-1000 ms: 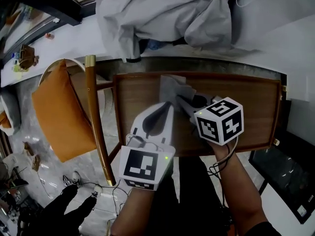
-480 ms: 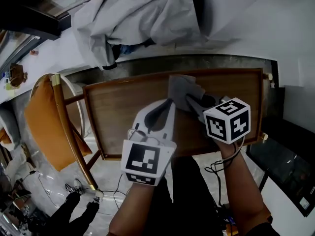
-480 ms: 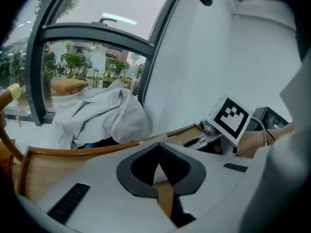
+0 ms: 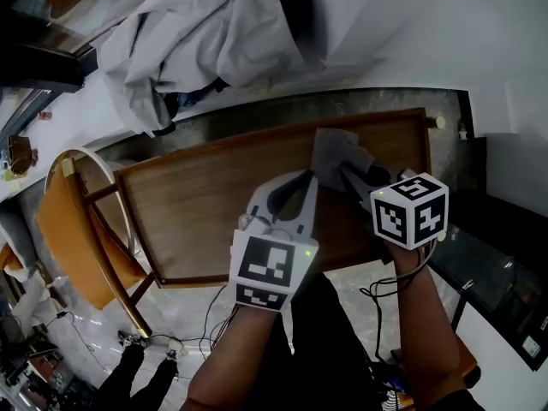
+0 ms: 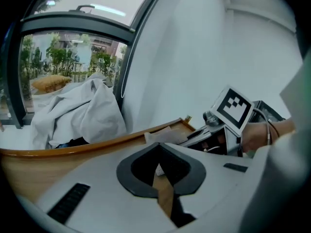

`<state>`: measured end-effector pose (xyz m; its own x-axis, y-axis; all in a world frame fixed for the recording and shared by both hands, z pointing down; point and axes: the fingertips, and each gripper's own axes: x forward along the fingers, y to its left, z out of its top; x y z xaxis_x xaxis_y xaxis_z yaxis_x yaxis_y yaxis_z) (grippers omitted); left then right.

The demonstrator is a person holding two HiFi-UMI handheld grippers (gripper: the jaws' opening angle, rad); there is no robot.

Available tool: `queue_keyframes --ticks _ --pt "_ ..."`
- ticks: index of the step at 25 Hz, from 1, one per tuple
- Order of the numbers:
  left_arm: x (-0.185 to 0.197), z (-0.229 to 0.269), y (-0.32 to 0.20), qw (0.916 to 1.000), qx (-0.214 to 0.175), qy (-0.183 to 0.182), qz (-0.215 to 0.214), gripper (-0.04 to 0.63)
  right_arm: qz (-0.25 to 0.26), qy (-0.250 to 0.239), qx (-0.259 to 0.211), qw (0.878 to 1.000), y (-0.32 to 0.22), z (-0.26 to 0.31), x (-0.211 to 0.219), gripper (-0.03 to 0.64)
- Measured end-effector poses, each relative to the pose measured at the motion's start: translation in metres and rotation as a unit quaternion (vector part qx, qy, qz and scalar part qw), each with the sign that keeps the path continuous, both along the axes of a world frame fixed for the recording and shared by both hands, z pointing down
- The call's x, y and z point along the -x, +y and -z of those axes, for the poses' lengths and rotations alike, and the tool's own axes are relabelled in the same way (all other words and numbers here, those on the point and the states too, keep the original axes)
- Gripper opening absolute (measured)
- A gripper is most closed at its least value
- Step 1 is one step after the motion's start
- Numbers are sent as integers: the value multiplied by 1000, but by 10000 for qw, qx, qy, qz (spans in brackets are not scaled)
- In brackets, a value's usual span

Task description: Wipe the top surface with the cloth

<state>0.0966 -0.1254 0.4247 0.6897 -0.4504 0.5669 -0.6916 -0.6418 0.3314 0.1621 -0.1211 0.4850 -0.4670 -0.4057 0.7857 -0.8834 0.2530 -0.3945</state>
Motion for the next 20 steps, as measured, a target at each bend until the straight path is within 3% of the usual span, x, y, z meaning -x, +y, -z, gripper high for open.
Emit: queue_keyframes --ticks 8,20 --pt "-58 -5 6 9996 51 60 -286 11 -255 349 -18 9991 4 1 -68 28" --pt "-130 1 15 9964 39 226 -822 11 -380 960 -85 9946 6 21 -133 28"
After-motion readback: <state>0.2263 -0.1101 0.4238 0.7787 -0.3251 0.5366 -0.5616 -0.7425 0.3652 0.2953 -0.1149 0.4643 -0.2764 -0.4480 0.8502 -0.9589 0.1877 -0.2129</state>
